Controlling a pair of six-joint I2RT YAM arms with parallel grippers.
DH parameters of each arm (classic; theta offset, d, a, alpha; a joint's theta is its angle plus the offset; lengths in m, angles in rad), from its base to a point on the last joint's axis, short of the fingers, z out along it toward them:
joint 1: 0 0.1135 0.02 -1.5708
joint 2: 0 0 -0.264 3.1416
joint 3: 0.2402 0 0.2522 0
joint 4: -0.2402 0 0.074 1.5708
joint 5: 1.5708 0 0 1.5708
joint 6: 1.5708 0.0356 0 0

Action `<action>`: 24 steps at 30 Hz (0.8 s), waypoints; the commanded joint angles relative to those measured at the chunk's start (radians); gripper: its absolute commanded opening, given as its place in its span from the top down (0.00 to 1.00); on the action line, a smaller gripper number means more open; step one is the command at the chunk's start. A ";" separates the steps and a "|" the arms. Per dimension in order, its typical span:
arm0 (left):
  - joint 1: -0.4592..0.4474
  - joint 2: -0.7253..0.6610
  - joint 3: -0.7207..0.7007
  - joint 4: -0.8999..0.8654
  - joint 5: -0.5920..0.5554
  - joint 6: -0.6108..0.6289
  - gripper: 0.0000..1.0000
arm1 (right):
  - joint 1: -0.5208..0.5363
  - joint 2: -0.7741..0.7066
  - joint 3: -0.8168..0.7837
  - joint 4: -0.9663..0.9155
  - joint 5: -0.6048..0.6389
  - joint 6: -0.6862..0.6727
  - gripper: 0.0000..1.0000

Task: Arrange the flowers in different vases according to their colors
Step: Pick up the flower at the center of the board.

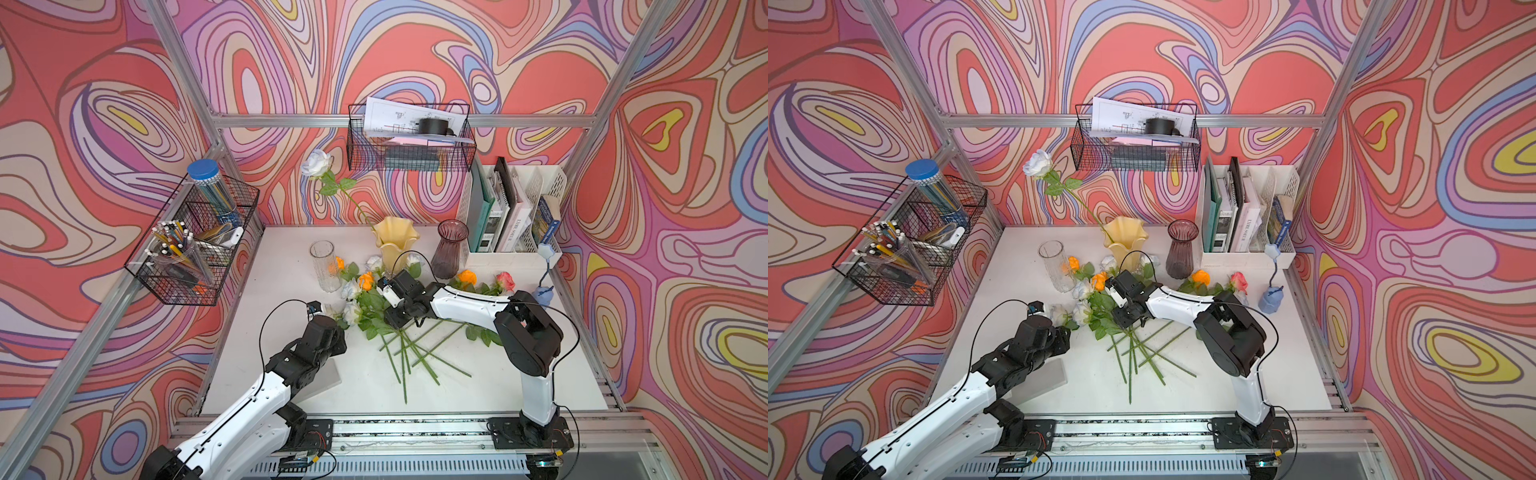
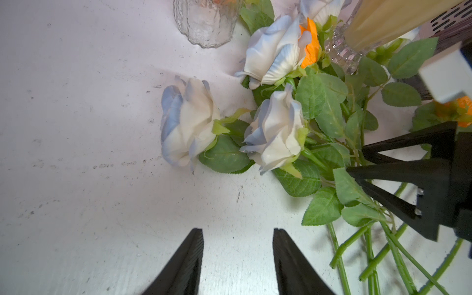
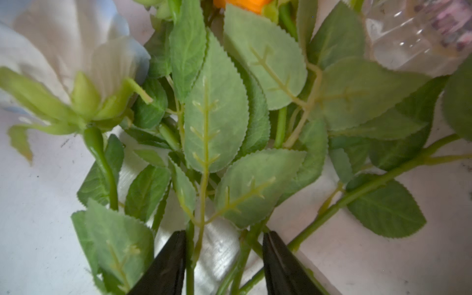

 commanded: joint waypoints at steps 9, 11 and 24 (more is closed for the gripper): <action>0.009 -0.030 -0.011 -0.042 -0.015 0.005 0.49 | -0.004 -0.105 -0.087 -0.019 0.016 -0.016 0.46; 0.008 -0.029 -0.013 -0.040 -0.014 0.006 0.49 | -0.004 -0.143 -0.106 -0.022 0.039 -0.012 0.44; 0.007 -0.019 -0.014 -0.027 -0.008 0.003 0.49 | -0.027 -0.169 -0.122 -0.067 0.153 -0.056 0.42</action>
